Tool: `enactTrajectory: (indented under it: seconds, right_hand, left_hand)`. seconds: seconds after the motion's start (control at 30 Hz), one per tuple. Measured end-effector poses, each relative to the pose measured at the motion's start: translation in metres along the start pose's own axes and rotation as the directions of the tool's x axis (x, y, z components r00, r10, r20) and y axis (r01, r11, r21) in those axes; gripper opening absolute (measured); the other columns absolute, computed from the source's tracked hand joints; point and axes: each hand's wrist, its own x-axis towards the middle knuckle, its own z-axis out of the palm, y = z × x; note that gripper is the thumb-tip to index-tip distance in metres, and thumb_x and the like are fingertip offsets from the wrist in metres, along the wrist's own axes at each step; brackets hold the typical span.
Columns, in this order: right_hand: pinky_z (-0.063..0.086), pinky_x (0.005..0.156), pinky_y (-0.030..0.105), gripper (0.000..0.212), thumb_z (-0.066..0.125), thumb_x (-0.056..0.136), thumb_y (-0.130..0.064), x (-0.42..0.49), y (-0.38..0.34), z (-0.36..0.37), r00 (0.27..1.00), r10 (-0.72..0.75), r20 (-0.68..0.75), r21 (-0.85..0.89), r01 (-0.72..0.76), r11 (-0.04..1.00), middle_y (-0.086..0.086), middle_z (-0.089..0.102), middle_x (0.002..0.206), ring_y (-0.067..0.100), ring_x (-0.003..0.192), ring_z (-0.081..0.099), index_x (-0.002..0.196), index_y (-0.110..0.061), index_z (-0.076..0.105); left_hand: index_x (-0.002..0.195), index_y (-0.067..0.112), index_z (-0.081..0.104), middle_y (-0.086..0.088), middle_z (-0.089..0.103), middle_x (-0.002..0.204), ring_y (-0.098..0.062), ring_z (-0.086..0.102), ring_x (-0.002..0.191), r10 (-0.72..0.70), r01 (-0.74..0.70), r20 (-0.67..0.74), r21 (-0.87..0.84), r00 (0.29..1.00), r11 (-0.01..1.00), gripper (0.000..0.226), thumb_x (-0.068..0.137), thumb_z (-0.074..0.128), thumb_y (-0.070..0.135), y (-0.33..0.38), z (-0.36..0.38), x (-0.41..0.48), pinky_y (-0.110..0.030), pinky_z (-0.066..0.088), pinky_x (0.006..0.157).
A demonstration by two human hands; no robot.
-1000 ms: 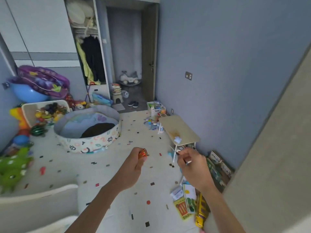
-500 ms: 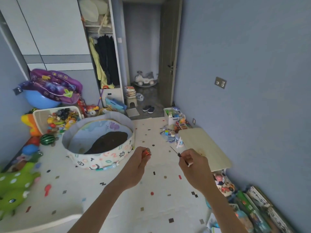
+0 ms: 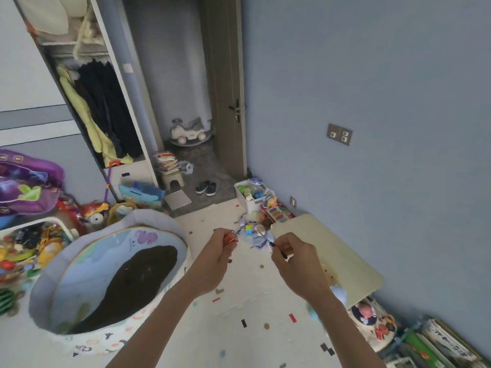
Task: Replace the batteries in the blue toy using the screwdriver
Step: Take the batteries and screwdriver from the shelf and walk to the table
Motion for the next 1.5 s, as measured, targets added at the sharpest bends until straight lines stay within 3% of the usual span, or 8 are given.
enactTrajectory:
  seconds: [0.1, 0.2, 0.37, 0.5, 0.73, 0.97, 1.23, 1.5]
  right_hand:
    - [0.059, 0.066, 0.028, 0.005, 0.068, 0.093, -0.015, 0.061, 0.026, 0.006, 0.999, 0.013, -0.046, -0.030, -0.014, 0.999, -0.010, 0.072, 0.075, 0.011, 0.074, 0.069, 0.090, -0.018, 0.070]
    - [0.049, 0.064, 0.007, 0.005, 0.068, 0.093, -0.012, 0.124, 0.063, 0.005, 0.994, 0.023, -0.109, -0.039, -0.027, 0.999, -0.013, 0.072, 0.076, -0.002, 0.084, 0.068, 0.092, -0.016, 0.071]
    - [0.050, 0.066, 0.010, 0.005, 0.070, 0.094, -0.011, 0.221, 0.126, -0.023, 0.967, 0.092, -0.236, -0.042, -0.105, 0.994, -0.009, 0.076, 0.081, 0.001, 0.089, 0.068, 0.094, -0.016, 0.071]
    - [0.048, 0.066, 0.011, 0.004, 0.070, 0.093, -0.013, 0.274, 0.173, -0.059, 0.921, 0.168, -0.351, -0.065, -0.203, 0.977, -0.007, 0.077, 0.083, 0.003, 0.088, 0.069, 0.096, -0.016, 0.070]
    - [0.049, 0.067, 0.010, 0.005, 0.069, 0.094, -0.016, 0.307, 0.240, -0.109, 0.762, 0.352, -0.544, -0.067, -0.458, 0.886, -0.014, 0.071, 0.079, -0.002, 0.080, 0.068, 0.098, -0.020, 0.069]
    - [0.058, 0.072, 0.028, 0.006, 0.069, 0.095, -0.012, 0.328, 0.302, -0.111, 0.549, 0.436, -0.713, -0.005, -0.625, 0.780, -0.003, 0.075, 0.084, 0.014, 0.077, 0.072, 0.101, -0.012, 0.071]
    - [0.059, 0.072, 0.028, 0.005, 0.069, 0.096, -0.014, 0.318, 0.424, -0.055, 0.443, 0.513, -0.736, 0.045, -0.723, 0.689, -0.002, 0.076, 0.083, 0.013, 0.073, 0.072, 0.100, -0.013, 0.071]
    - [0.049, 0.071, 0.006, 0.007, 0.072, 0.093, -0.010, 0.278, 0.639, 0.041, 0.474, 0.497, -0.727, -0.020, -0.738, 0.675, -0.007, 0.071, 0.081, 0.000, 0.073, 0.067, 0.100, -0.010, 0.074]
  left_hand:
    - [0.117, 0.024, 0.048, -0.002, 0.060, 0.096, -0.019, 0.058, 0.084, 0.054, -0.054, 0.059, -0.009, 0.997, 0.999, 0.014, 0.114, 0.039, 0.033, -0.009, 0.012, 0.079, -0.026, 0.052, 0.075]
    - [0.117, 0.020, 0.050, 0.008, 0.056, 0.092, -0.008, 0.054, 0.079, 0.116, -0.114, 0.104, -0.017, 0.988, 0.993, 0.015, 0.114, 0.039, 0.030, -0.006, 0.035, 0.159, -0.010, 0.045, 0.069]
    - [0.118, 0.013, 0.051, -0.001, 0.062, 0.103, -0.013, 0.060, 0.089, 0.212, -0.197, 0.227, -0.090, 0.951, 0.976, 0.015, 0.114, 0.042, 0.024, 0.025, 0.081, 0.289, -0.010, 0.047, 0.076]
    - [0.122, 0.013, 0.049, -0.017, 0.065, 0.115, -0.032, 0.065, 0.103, 0.319, -0.302, 0.332, -0.103, 0.888, 0.948, 0.018, 0.114, 0.043, 0.028, 0.057, 0.127, 0.383, -0.041, 0.053, 0.093]
    - [0.122, 0.013, 0.050, 0.009, 0.052, 0.091, 0.010, 0.054, 0.077, 0.508, -0.506, 0.509, -0.157, 0.695, 0.848, 0.015, 0.113, 0.045, 0.023, 0.100, 0.229, 0.500, -0.013, 0.044, 0.073]
    - [0.118, 0.018, 0.047, 0.012, 0.052, 0.095, 0.008, 0.052, 0.077, 0.610, -0.571, 0.656, -0.316, 0.446, 0.757, 0.009, 0.113, 0.045, 0.024, 0.106, 0.339, 0.589, -0.016, 0.042, 0.073]
    - [0.125, 0.007, 0.047, 0.009, 0.052, 0.108, 0.012, 0.054, 0.089, 0.562, -0.581, 0.764, -0.313, 0.316, 0.752, 0.018, 0.112, 0.045, 0.020, 0.023, 0.473, 0.629, -0.003, 0.039, 0.079]
    - [0.123, 0.015, 0.043, -0.006, 0.059, 0.118, -0.026, 0.065, 0.101, 0.486, -0.701, 0.844, -0.205, 0.226, 0.683, 0.018, 0.112, 0.044, 0.029, -0.152, 0.685, 0.645, -0.043, 0.056, 0.092]
